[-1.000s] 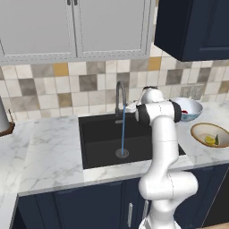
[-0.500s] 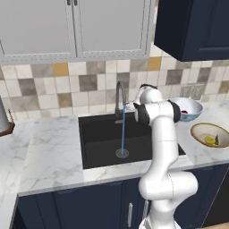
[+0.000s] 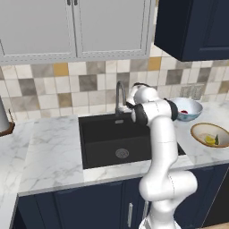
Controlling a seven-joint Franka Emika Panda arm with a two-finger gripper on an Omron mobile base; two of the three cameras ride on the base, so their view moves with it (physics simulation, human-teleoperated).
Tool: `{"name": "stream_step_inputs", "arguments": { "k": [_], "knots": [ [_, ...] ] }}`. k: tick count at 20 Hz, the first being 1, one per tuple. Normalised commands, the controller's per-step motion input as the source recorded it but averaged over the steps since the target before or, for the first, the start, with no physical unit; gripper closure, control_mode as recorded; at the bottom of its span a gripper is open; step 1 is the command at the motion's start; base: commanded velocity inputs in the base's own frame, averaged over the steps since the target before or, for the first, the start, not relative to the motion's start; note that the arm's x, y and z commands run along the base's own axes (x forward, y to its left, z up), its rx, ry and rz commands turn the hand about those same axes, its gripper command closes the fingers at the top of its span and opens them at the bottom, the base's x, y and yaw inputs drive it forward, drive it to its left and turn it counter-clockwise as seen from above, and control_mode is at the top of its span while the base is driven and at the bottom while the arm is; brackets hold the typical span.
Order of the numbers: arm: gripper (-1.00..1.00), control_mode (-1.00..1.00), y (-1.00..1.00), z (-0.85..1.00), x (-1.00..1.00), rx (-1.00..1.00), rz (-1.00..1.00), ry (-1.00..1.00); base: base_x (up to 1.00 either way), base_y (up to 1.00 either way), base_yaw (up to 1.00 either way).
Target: Pick the lemon wedges from the sink and place them in one bowl. Place the apple in the other bowl. Then turn off the sink faucet.
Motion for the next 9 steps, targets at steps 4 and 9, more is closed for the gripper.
{"name": "stream_step_inputs", "arguments": {
  "k": [4,9],
  "knots": [
    [-1.00,-1.00,0.83,0.56,0.14,0.01,0.12,-0.01,0.00,0.00,0.00],
    [-1.00,-1.00,0.09,0.74,-0.32,0.03,0.05,0.00,0.00,0.00,0.00]
  ]
}}
